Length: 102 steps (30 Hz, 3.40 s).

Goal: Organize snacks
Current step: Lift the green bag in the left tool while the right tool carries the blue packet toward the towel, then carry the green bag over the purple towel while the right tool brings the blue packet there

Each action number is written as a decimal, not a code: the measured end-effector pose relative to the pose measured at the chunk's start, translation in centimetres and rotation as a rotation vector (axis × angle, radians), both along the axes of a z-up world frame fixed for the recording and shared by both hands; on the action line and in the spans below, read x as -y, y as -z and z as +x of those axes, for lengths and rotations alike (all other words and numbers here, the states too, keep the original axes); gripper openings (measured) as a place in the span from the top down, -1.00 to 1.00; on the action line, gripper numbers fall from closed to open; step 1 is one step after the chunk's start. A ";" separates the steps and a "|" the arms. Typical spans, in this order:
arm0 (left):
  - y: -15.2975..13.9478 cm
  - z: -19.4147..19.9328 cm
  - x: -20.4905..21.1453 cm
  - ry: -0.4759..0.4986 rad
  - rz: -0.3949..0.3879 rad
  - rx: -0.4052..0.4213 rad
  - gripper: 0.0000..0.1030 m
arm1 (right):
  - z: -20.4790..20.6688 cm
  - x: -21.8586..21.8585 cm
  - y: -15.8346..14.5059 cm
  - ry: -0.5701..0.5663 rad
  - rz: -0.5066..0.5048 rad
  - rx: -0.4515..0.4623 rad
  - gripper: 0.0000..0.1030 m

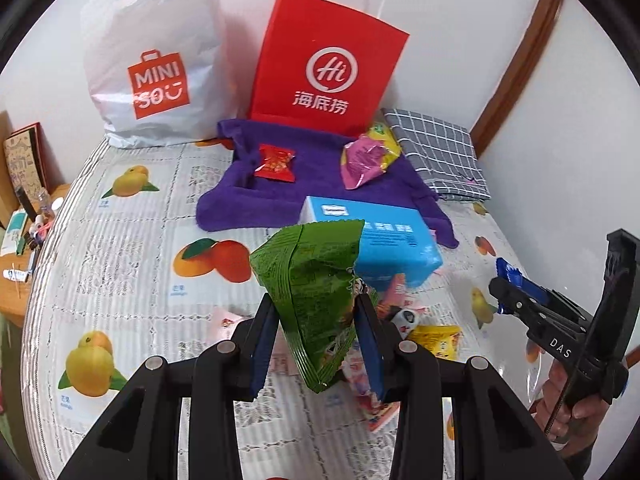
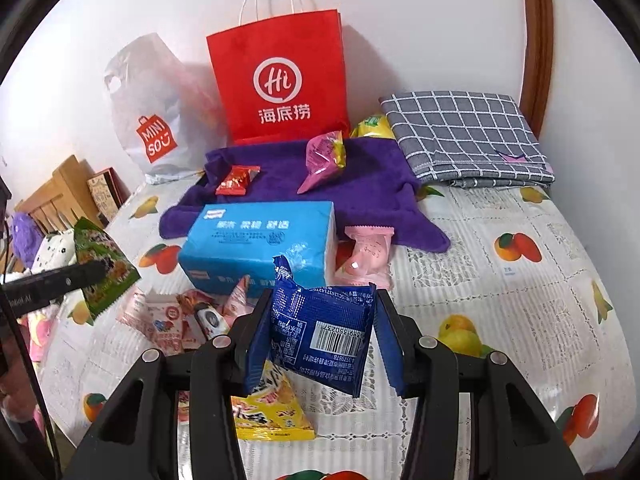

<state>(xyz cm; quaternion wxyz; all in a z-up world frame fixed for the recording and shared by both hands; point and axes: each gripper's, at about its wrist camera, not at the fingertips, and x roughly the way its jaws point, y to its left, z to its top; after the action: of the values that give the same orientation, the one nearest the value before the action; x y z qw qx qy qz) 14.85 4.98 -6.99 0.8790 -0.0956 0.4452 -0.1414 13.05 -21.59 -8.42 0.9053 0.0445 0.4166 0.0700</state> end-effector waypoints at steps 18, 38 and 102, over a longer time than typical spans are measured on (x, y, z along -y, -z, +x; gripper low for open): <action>-2.2 -0.4 2.0 0.038 0.012 0.035 0.29 | -0.6 -0.7 -1.7 -0.022 0.024 0.032 0.07; -2.0 1.9 3.8 0.062 0.019 0.029 0.29 | 1.7 -0.1 -1.8 -0.026 0.059 0.025 0.07; 1.2 15.4 2.8 -0.002 0.058 -0.029 0.29 | 15.7 2.0 1.0 -0.021 -0.007 0.029 0.07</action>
<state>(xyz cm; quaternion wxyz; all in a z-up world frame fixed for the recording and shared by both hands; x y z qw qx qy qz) 30.23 2.18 -8.22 0.8750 -0.0728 0.4618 -0.1262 28.76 -23.56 -9.37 0.9107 0.0360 0.4040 0.0785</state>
